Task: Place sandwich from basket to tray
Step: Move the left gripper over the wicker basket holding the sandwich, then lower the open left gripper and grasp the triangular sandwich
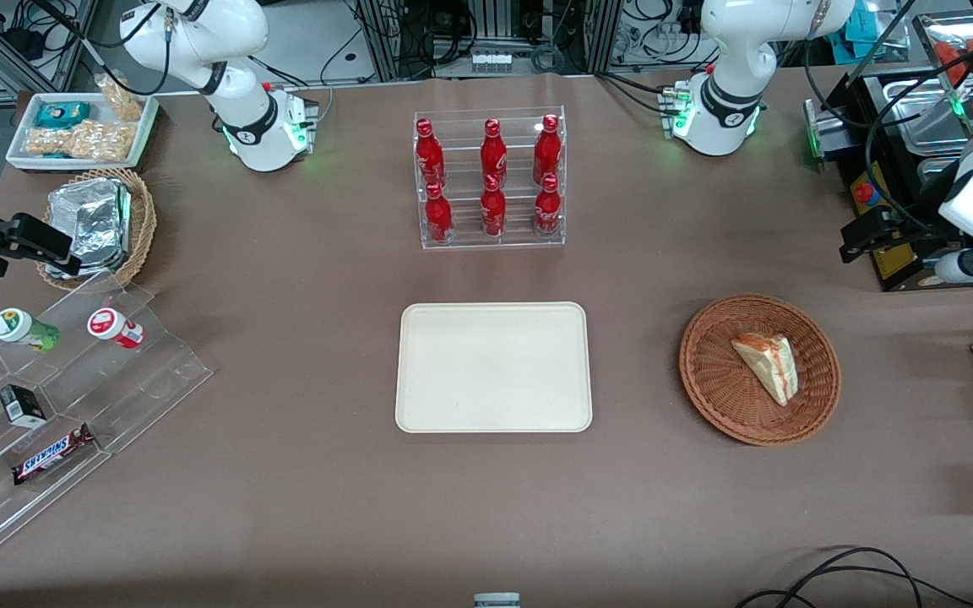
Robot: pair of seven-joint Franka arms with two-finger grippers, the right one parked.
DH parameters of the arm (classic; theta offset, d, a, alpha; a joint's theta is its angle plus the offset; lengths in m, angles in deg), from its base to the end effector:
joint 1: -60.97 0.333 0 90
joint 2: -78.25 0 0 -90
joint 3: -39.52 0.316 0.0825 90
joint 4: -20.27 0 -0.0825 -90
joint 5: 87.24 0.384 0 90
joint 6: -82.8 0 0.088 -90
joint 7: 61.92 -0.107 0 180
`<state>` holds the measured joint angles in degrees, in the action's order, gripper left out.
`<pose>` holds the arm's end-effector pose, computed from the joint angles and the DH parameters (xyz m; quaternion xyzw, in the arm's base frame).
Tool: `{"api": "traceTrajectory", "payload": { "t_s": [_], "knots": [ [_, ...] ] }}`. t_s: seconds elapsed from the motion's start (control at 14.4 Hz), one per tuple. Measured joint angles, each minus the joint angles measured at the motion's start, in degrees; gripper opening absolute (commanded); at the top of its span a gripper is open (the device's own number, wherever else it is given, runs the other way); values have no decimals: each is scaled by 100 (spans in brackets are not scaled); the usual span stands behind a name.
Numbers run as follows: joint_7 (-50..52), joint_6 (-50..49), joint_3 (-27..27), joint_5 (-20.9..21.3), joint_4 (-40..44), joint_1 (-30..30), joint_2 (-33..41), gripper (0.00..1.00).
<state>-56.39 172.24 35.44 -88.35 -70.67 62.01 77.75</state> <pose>0.5545 -0.0314 0.6111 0.9996 0.0218 -0.0181 0.0087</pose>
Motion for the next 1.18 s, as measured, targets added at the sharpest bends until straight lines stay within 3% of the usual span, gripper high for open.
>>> {"api": "traceTrajectory", "payload": {
  "t_s": [0.56, 0.83, 1.18],
  "knots": [
    [-33, -109, 5, 0, -22, -50, -77, 100],
    [-33, -74, 41, 5, -266, -47, -481, 100],
    [110, 1635, 116, 13, -1280, -33, -999, 100]
  ]
}}
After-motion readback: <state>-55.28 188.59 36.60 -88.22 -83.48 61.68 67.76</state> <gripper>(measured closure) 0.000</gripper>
